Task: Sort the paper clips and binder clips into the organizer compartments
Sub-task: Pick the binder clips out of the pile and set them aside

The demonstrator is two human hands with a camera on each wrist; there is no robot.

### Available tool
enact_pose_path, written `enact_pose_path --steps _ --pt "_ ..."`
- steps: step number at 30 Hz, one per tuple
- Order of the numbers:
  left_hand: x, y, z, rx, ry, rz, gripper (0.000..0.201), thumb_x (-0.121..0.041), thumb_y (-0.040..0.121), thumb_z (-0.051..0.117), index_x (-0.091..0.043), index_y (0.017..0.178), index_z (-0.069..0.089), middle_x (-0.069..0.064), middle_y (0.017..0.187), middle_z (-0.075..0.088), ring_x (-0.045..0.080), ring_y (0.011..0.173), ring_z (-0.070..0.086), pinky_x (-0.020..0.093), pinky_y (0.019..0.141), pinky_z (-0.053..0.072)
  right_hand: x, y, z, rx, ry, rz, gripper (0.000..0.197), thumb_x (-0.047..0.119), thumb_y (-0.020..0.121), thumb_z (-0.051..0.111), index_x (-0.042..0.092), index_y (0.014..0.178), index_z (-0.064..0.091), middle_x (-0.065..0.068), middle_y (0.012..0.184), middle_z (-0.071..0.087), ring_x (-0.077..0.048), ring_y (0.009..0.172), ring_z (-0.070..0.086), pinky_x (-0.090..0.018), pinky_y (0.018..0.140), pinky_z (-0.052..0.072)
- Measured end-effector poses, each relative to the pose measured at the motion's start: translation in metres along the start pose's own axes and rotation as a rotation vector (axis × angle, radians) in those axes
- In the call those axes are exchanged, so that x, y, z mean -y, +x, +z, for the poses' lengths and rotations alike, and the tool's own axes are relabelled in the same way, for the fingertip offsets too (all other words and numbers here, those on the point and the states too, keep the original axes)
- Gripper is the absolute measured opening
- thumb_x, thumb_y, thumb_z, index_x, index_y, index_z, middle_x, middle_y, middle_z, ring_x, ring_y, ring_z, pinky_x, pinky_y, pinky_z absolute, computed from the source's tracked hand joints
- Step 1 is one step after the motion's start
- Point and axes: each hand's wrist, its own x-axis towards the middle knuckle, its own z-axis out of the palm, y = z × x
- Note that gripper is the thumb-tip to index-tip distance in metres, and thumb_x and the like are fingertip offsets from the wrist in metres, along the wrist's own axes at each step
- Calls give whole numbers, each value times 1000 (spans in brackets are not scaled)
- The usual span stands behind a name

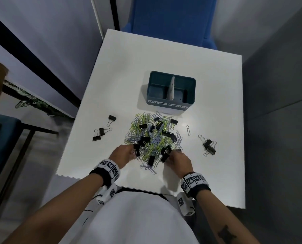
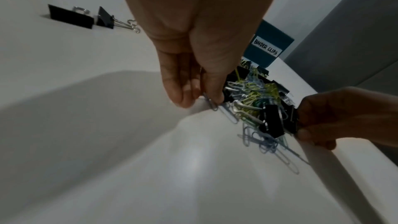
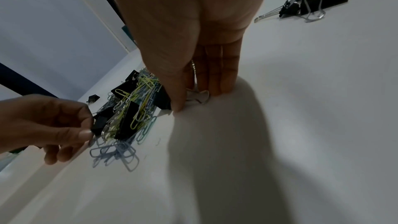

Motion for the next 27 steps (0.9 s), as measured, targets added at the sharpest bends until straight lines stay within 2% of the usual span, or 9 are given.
enact_pose_path --steps 4,6,10,13,16,18,22,25,27 --pt "-4 -9 0 -147 183 178 18 -30 89 59 -19 94 45 -1 89 54 25 65 54 30 53 36 -2 -7 -1 -83 -19 -98 36 39 80 69 23 103 47 3 101 52 -17 83 52 -33 60 51" --pt "-3 -13 4 -106 267 266 34 -35 89 60 -15 112 46 4 105 53 26 68 57 30 53 42 2 -11 0 -92 -64 -194 44 39 80 70 23 115 49 0 109 52 -18 89 52 -30 59 52" --pt "-15 -9 12 -44 316 215 47 -33 88 63 -14 126 42 6 116 49 25 81 58 37 61 52 18 -9 4 -116 -78 -236 45 32 78 73 20 116 53 -7 112 54 -23 92 56 -28 56 51" --pt "-26 -3 16 -68 287 167 39 -19 88 61 -9 123 46 9 117 51 29 82 59 40 61 52 22 -7 4 -133 -52 -211 39 24 74 77 16 105 57 -8 106 56 -24 85 58 -23 53 40" --pt "-32 2 15 -74 277 178 34 -11 85 60 -8 118 51 10 118 52 30 83 60 38 60 51 24 -5 0 -135 2 -179 34 18 73 74 16 102 56 -5 103 53 -21 81 53 -23 55 37" --pt "-35 4 10 -80 250 189 22 -10 87 57 -8 109 56 9 113 56 29 84 59 36 63 48 24 -5 -5 -132 63 -176 35 16 72 72 16 102 54 0 99 51 -18 80 49 -22 59 35" --pt "-38 1 -9 -210 50 222 5 -14 90 61 -11 95 61 3 95 61 21 74 60 31 60 46 17 -10 -22 -146 269 -166 37 13 72 76 17 103 57 7 99 52 -10 78 50 -8 65 35" --pt "-23 -6 -26 -319 -42 192 7 -23 89 66 -18 92 62 -7 87 61 13 69 58 29 60 49 4 -14 -40 -148 369 -51 35 13 74 77 21 102 58 9 99 53 -1 82 52 -10 65 38" --pt "-3 -10 -36 -359 -20 118 8 -30 88 65 -24 88 61 -12 83 60 9 69 57 28 60 49 -15 -15 -50 -161 368 52 36 12 74 77 20 103 59 6 97 51 -6 81 53 -11 66 37"
